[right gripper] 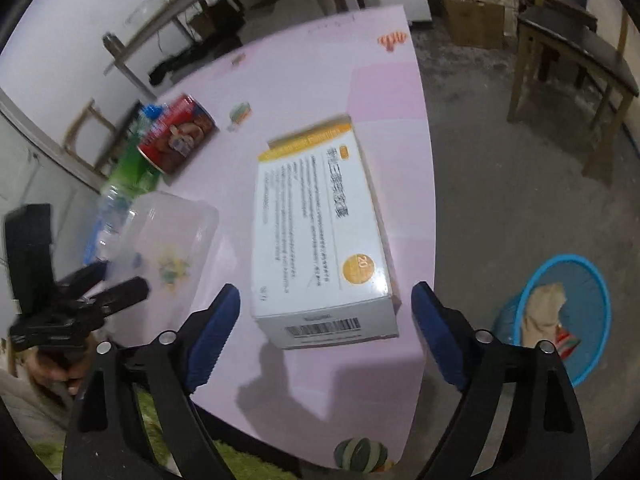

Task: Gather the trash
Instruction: 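Close the right gripper on the white medicine box, then lift the white medicine box with the right gripper toward the blue wastebasket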

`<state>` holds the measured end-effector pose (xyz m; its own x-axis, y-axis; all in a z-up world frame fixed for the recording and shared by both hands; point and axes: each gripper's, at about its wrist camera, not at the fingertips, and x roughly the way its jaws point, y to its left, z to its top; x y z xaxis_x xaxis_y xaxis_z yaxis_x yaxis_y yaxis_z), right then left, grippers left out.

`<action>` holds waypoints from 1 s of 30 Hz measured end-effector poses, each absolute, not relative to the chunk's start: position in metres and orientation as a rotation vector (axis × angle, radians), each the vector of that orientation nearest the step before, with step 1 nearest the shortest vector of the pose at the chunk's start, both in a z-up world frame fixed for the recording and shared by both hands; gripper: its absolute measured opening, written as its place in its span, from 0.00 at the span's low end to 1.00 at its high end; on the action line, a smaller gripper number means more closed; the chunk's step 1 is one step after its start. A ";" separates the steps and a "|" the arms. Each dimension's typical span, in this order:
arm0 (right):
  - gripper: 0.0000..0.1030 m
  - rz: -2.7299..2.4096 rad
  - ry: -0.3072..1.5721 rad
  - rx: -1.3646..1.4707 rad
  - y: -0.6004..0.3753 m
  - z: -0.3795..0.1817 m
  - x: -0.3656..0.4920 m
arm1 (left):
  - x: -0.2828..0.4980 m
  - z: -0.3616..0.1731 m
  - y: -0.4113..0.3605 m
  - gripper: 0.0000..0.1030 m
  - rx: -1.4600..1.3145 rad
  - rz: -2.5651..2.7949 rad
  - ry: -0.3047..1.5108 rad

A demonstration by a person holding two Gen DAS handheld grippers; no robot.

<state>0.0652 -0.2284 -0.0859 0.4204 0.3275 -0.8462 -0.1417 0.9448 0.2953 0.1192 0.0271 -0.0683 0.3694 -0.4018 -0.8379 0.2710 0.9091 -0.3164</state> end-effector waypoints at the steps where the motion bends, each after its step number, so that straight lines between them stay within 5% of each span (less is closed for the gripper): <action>1: 0.89 0.299 1.078 0.195 -0.228 -0.082 0.065 | 0.119 -0.070 0.027 0.93 -0.134 -0.427 1.111; 14: 0.91 0.205 1.069 0.002 -0.200 -0.098 0.100 | 0.117 -0.067 0.029 0.91 -0.169 -0.375 1.100; 20: 0.71 0.202 1.082 -0.002 -0.200 -0.102 0.094 | 0.117 -0.065 0.029 0.90 -0.183 -0.373 1.096; 30: 0.67 0.211 1.040 0.155 -0.229 -0.091 0.082 | 0.115 -0.057 0.017 0.89 -0.169 -0.393 1.076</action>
<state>0.0821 -0.2285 -0.0915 0.4885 0.2460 -0.8372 -0.1000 0.9689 0.2264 0.1150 0.0173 -0.0573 0.4139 -0.3919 -0.8216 0.2292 0.9184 -0.3225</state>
